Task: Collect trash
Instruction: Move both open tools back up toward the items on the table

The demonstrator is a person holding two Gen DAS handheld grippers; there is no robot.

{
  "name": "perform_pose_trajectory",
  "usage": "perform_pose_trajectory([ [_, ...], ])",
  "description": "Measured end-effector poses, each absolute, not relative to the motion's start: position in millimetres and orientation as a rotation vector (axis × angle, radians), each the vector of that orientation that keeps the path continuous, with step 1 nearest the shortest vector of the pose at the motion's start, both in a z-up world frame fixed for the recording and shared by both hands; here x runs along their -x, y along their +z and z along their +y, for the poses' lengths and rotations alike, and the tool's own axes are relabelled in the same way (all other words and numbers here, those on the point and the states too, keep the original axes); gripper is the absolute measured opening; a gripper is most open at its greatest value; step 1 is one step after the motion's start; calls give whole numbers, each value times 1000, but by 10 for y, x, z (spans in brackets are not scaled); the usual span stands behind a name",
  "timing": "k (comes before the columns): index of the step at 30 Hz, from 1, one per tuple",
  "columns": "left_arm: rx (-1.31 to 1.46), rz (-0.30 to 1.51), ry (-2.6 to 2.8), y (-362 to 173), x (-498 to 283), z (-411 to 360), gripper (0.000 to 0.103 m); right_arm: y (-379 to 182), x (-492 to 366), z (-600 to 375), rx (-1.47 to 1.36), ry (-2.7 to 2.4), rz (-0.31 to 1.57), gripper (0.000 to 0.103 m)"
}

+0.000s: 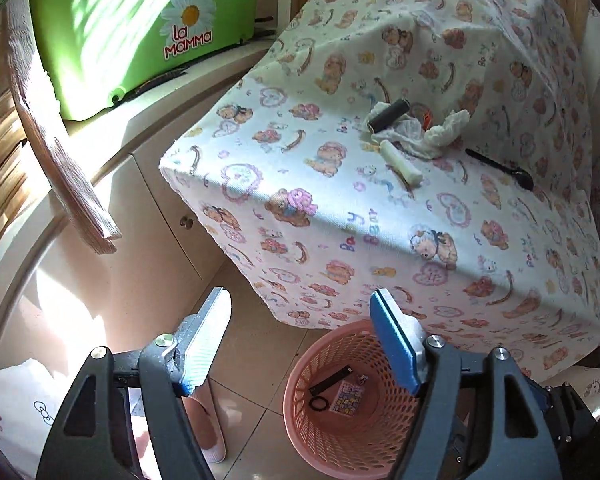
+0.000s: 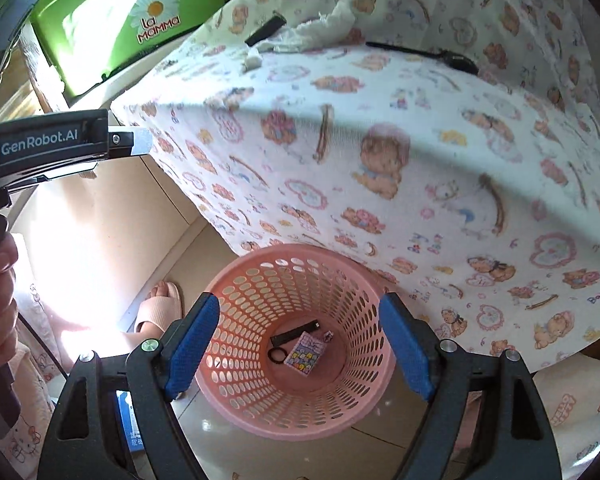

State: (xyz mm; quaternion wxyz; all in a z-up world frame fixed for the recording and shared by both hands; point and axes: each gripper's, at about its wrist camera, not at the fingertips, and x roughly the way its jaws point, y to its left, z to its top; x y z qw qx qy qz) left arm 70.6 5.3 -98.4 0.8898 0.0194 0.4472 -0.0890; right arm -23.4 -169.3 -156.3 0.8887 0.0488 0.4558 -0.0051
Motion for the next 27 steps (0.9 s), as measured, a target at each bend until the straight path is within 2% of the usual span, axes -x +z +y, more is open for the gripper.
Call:
perform_pose_trajectory([
  [10,-61,741,-145,-606,-544,102,85,-982,411,-1802,-85,-84,729,84],
  [19,-62,710,-153,-557,-505,74,97,-812,434,-1935,-73,-139,647,84],
  [27,-89,709,-182,-594,-477,-4,97,-719,440,-2046,-92,-168,610,85],
])
